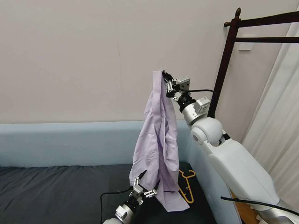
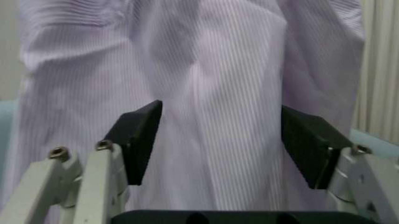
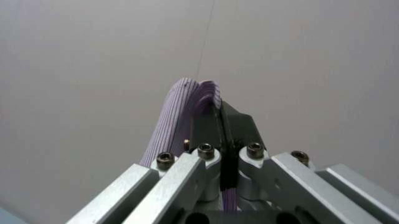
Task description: Pick up the clothes from the sofa and hang them on the clothes hanger.
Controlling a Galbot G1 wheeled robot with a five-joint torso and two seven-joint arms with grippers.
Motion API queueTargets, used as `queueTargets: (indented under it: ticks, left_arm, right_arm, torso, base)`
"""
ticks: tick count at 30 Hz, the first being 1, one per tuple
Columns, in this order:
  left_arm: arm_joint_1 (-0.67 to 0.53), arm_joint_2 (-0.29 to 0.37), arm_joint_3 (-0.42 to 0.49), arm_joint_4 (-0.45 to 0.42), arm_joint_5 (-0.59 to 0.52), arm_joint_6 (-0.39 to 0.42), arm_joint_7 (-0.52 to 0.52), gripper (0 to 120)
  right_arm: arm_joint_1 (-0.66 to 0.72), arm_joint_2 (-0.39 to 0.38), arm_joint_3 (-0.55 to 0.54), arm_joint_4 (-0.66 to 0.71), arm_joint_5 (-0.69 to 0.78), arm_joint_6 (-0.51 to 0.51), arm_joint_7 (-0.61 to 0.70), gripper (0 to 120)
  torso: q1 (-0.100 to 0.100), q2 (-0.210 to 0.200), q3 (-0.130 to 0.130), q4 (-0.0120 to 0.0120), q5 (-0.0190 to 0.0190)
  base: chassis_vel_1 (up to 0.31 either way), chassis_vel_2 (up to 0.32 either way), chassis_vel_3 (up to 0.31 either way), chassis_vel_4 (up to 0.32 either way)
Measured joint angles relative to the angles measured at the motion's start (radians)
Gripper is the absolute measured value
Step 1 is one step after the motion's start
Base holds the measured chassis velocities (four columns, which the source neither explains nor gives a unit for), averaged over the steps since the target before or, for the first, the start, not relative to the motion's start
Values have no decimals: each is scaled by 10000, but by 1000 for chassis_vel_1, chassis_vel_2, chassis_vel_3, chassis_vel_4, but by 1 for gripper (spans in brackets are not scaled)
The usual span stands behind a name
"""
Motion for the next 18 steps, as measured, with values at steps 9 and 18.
queueTargets:
  ticks: [9,18]
  left_arm:
    - [-74,244,-78,-106,-202,-150,-111,35]
    - [118,953,-476,-1378,-1409,-331,592,4]
  right_arm:
    - [-146,-100,108,80,7,-6,21,0]
    - [-173,-332,232,-84,-132,-373,536,0]
  torso:
    - [-1,1,0,2,1]
    - [-1,1,0,0,-2]
  base:
    - [0,0,0,0]
    - [0,0,0,0]
